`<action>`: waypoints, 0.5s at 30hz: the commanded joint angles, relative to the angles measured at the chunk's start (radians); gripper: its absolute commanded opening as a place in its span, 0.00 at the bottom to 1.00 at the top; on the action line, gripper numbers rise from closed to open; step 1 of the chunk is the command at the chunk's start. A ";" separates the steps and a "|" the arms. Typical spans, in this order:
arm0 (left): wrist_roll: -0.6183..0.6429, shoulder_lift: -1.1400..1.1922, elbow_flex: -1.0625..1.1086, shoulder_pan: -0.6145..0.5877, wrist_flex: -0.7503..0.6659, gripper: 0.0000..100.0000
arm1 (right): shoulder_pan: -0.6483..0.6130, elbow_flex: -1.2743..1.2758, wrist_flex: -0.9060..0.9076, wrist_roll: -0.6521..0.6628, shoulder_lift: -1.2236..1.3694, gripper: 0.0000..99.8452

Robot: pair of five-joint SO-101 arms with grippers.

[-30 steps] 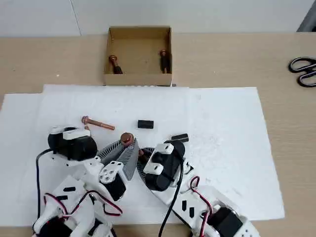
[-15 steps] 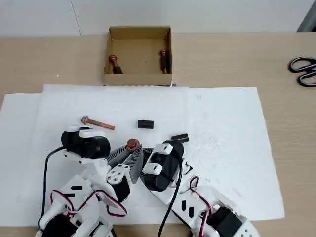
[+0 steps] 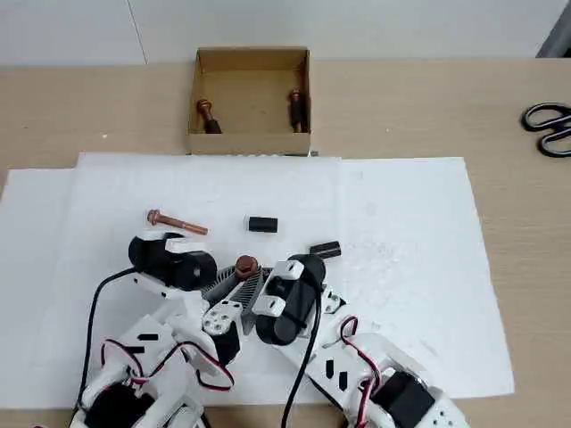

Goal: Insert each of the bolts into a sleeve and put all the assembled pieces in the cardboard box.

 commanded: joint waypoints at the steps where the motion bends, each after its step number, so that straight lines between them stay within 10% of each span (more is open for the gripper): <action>1: -0.017 0.008 0.013 -0.002 0.008 0.01 | -0.004 -0.084 -0.028 0.012 -0.016 0.00; 15: -0.051 0.008 0.018 -0.002 -0.028 0.18 | -0.001 -0.080 -0.025 0.009 -0.016 0.00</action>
